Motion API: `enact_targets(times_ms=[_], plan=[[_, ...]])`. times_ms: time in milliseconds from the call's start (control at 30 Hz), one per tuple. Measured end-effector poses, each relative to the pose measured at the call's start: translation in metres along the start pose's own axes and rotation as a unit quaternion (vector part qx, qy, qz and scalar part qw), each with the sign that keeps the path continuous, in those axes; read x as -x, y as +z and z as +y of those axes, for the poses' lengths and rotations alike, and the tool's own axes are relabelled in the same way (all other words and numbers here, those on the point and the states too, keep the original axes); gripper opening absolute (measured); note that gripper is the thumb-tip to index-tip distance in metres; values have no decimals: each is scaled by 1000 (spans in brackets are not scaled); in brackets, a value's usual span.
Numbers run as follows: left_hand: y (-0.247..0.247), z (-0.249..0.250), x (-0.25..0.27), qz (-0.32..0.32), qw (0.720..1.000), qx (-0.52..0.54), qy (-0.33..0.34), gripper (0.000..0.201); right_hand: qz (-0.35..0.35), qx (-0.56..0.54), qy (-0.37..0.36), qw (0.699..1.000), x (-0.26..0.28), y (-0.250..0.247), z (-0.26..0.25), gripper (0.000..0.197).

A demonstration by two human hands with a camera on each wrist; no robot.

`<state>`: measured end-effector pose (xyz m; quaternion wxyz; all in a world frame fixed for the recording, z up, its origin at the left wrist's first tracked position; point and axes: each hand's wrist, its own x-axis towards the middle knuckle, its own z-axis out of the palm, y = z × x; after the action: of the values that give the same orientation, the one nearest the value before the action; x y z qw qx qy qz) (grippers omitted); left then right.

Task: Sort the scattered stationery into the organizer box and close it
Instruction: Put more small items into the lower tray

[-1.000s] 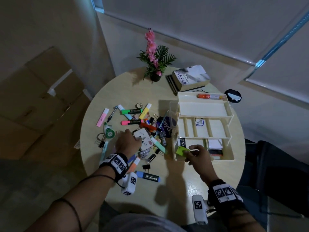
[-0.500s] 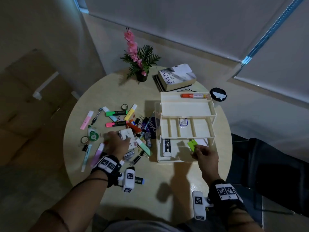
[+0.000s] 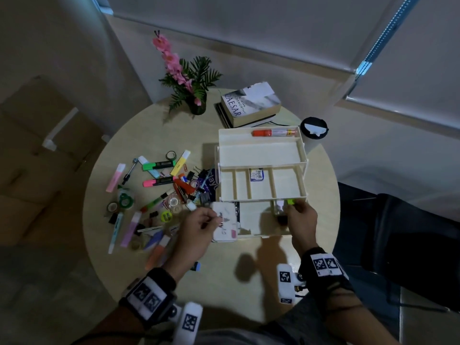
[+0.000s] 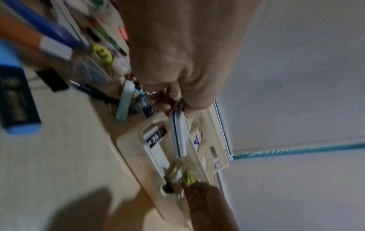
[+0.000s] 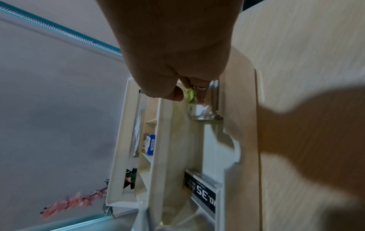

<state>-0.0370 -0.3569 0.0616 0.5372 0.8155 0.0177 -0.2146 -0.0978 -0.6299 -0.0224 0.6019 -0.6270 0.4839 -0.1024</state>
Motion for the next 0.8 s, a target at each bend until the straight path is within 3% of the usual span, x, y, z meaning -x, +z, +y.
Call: enact_targets(times_ms=[100, 233, 333, 400, 567, 700, 800], plan=[[47, -6, -4, -14, 999, 26, -15, 11, -24, 2, -3, 1000, -1, -9, 0, 17], [95, -5, -23, -12, 994, 54, -96, 16, -61, 16, -1, 998, 0, -21, 3, 18], [118, -3, -35, -18, 989, 45, -141, 25, -115, 81, -67, 988, 10, -29, -1, 8], [129, -5, -42, -25, 989, 20, -144, 29, -170, 171, -151, 959, 19, -34, -4, 11], [146, 1, -54, -16, 989, -80, -121, 30, -310, 316, -322, 837, 45, -40, -11, 28], [149, 1, -56, -54, 981, -171, -79, 39, -337, 406, -349, 775, 45, -37, -6, 23], [152, 1, -52, -95, 969, -224, -47, 49, -333, 464, -349, 743, 36, -34, 6, 39]])
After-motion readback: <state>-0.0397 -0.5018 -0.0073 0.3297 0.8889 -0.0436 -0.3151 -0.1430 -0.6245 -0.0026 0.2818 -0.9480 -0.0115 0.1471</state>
